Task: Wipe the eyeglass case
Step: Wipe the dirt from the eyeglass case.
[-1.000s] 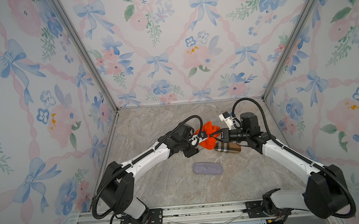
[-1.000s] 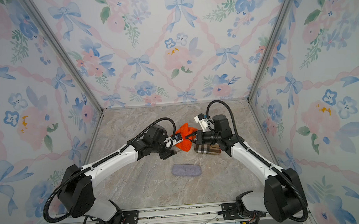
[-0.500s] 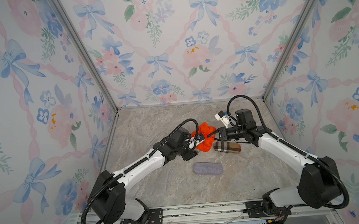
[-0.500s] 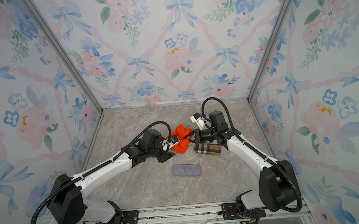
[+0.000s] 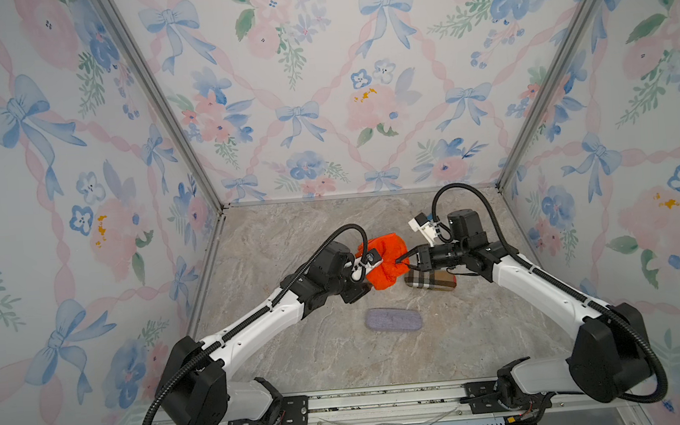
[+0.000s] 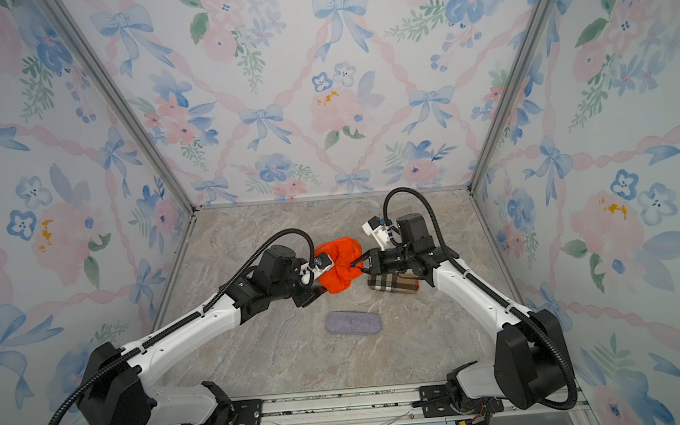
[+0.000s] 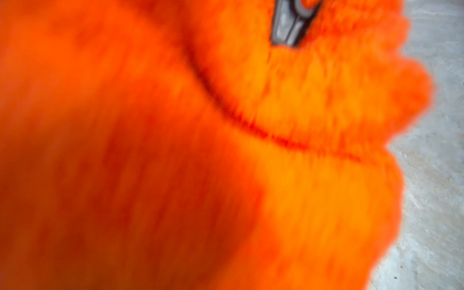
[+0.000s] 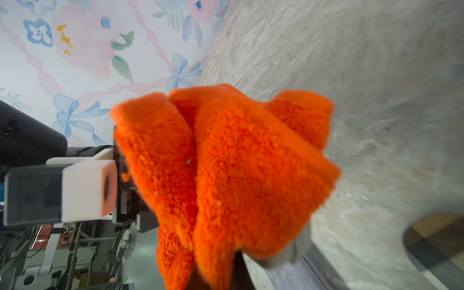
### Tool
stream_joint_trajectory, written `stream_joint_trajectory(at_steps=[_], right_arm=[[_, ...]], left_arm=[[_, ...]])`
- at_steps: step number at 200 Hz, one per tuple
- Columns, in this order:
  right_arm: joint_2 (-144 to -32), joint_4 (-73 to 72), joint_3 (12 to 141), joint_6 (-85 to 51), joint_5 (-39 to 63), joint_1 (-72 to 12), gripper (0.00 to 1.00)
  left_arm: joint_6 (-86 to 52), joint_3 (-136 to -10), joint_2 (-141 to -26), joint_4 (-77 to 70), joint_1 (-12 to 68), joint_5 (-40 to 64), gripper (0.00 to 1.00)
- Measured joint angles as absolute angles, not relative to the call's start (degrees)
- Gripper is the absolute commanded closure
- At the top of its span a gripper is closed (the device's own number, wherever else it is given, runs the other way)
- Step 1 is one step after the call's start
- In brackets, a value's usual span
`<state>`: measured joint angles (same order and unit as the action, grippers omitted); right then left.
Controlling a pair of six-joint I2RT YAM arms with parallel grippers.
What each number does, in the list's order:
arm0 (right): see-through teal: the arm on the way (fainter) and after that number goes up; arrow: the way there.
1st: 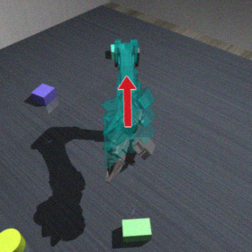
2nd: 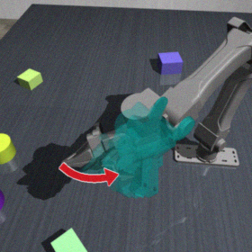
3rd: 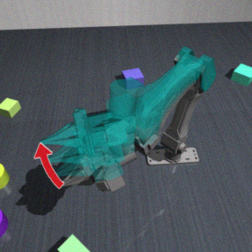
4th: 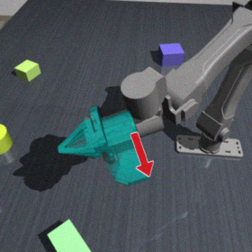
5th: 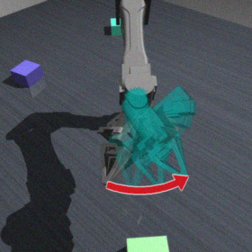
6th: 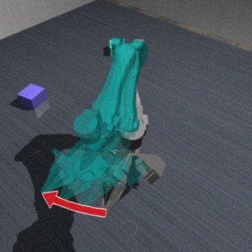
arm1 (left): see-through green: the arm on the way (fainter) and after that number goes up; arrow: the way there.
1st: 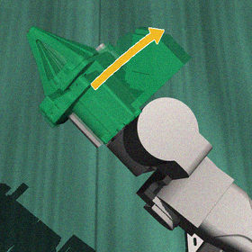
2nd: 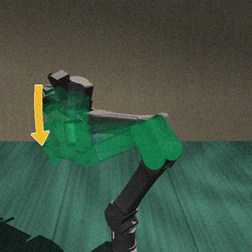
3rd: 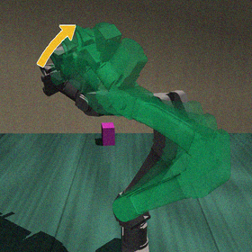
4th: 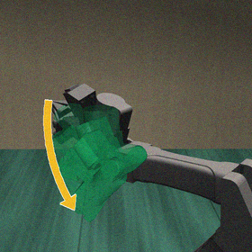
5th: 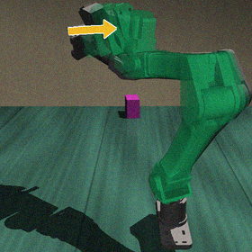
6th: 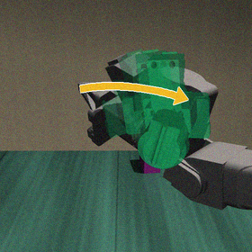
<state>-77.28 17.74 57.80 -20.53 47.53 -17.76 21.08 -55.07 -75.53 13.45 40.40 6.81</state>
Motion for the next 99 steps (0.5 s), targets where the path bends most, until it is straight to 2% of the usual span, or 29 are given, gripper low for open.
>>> stream_joint_trajectory(at_steps=[21,60,99], right_arm=[[-76.29,18.33,58.15,-20.53,45.58,-18.61,1.00],[-78.83,11.11,58.13,-25.41,42.83,-28.64,1.00],[-80.90,9.69,58.52,-26.26,43.20,-27.42,1.00]], left_arm=[[20.62,-55.07,-74.32,12.97,40.40,6.85,0.66],[20.51,-55.07,-74.02,13.85,40.40,7.03,0.66],[20.51,-54.74,-73.89,14.35,40.10,5.98,0.67]])
